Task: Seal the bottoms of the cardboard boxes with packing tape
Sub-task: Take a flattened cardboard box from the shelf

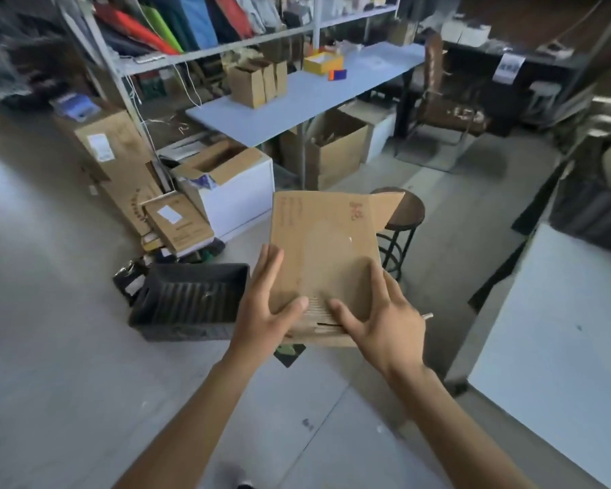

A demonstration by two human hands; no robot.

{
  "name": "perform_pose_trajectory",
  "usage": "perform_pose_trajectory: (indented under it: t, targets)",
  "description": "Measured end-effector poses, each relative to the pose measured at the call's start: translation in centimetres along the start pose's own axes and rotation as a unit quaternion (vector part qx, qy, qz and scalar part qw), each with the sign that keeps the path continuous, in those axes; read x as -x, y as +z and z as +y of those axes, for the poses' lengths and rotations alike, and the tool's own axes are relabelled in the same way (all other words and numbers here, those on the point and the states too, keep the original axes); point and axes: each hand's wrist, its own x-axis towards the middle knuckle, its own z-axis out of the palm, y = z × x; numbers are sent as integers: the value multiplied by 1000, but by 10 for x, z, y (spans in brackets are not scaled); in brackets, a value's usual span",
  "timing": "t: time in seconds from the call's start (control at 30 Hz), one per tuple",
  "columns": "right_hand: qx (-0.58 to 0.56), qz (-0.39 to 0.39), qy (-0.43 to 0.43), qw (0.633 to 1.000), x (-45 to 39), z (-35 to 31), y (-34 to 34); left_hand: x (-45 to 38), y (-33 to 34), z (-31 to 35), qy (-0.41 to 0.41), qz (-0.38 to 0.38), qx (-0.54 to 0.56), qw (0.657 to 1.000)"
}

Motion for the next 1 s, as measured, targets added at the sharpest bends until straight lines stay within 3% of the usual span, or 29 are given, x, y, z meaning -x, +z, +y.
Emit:
perform_pose_trajectory:
  t: [0.53, 0.73, 1.0]
  targets:
    - [5, 42, 25, 999, -318, -43, 97, -336, -31, -87, 31, -33, 14, 999]
    - [0, 53, 41, 998, -433, -15, 129, -462, -3, -109, 42, -60, 23, 997]
    - [-14, 34, 37, 999, -631, 35, 169, -654, 51, -135, 38, -35, 20, 998]
